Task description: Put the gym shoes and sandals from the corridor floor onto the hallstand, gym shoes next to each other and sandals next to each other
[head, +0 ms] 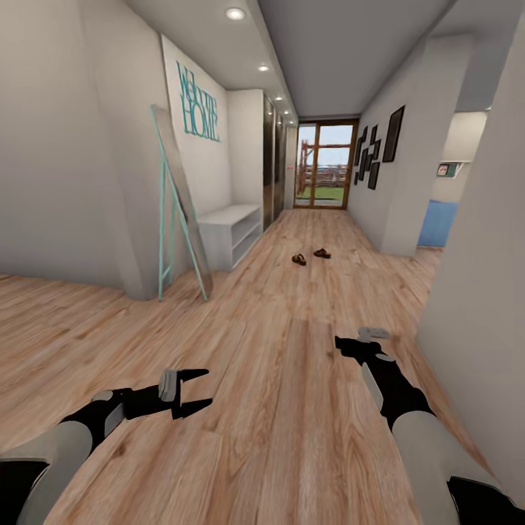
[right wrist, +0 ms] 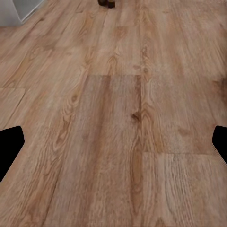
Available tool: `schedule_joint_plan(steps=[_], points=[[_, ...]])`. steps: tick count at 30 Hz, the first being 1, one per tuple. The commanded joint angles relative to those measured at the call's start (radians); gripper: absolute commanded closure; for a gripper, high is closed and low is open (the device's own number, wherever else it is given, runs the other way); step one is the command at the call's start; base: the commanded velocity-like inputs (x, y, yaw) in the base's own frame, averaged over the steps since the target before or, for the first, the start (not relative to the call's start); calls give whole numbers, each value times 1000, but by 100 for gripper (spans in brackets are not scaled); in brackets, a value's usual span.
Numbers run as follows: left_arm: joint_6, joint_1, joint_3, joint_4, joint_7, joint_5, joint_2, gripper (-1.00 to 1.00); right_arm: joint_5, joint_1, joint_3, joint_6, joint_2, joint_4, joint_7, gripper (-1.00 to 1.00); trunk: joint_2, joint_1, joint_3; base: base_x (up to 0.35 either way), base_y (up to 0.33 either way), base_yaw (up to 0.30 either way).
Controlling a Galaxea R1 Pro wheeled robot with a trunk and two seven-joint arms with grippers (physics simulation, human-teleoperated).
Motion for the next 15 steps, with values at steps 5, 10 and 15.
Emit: schedule_joint_plan(steps=[5,10,15], points=[[-5,-1,-8,1,10,10,1,-100,8,0,-2,6,0,-2,1,-100,0,0,-1,340,-147,-5],[-5,-1,-7,3,81,11,2,-100,9,0,-1,6,0,-2,1,-100,0,0,-1,341,-145,-1],[-4,-1,-6,4,275,16,1,-100,8,0,0,6,0,-2,2,-100,0,0,-1,342,-144,0]])
